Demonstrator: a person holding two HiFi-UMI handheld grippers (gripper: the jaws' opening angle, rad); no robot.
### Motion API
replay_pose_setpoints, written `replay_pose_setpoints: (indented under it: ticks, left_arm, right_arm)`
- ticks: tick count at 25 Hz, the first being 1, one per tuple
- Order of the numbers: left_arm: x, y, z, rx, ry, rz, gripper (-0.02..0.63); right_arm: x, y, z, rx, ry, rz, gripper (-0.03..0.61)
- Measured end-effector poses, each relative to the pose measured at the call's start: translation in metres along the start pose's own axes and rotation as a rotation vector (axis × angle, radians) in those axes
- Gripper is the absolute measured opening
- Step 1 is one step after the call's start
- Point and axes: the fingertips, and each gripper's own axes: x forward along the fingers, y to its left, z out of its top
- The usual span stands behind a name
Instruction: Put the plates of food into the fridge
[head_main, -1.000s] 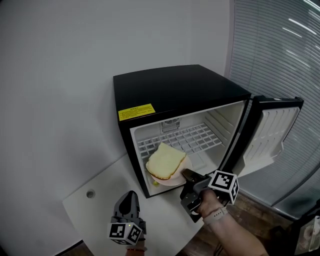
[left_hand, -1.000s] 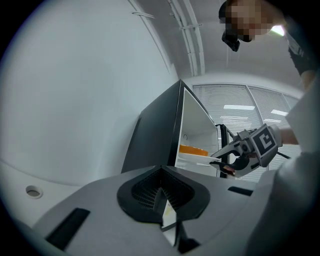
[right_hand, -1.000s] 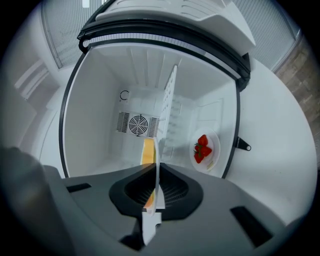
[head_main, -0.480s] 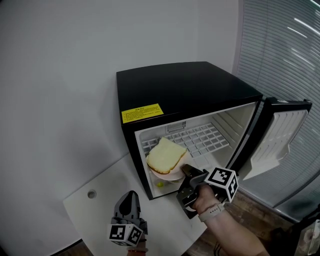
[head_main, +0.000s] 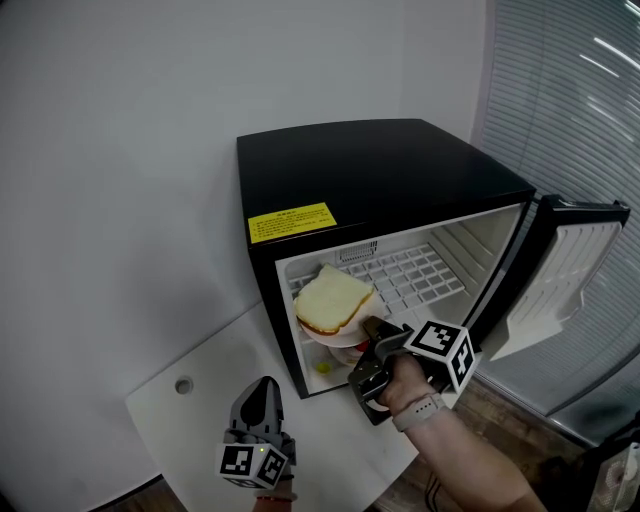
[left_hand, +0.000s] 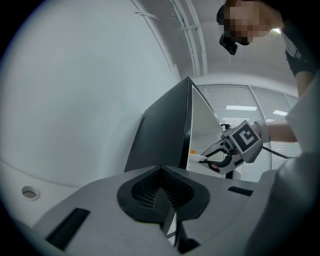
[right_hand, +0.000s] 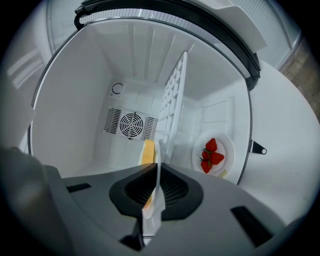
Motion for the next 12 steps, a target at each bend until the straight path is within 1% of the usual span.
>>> replay_pose_setpoints:
  ticks: [4, 10, 12]
  left_arm:
    - [-0.001, 0.002, -0.001, 0.0, -0.003, -0.003, 0.008]
    - [-0.003, 0.001, 0.001, 0.004, 0.005, -0.002, 0.008]
    - [-0.003, 0.0, 0.0, 0.007, 0.004, -0.008, 0.008]
  right_arm:
    - [0.001, 0.001, -0.001, 0.007, -0.005, -0.003, 0.017]
    - [-0.001, 0.007, -0.001, -0.025, -0.011, 0.058, 0.02]
    - [-0.001, 0.01, -0.002, -0.045, -0.007, 0.078, 0.051]
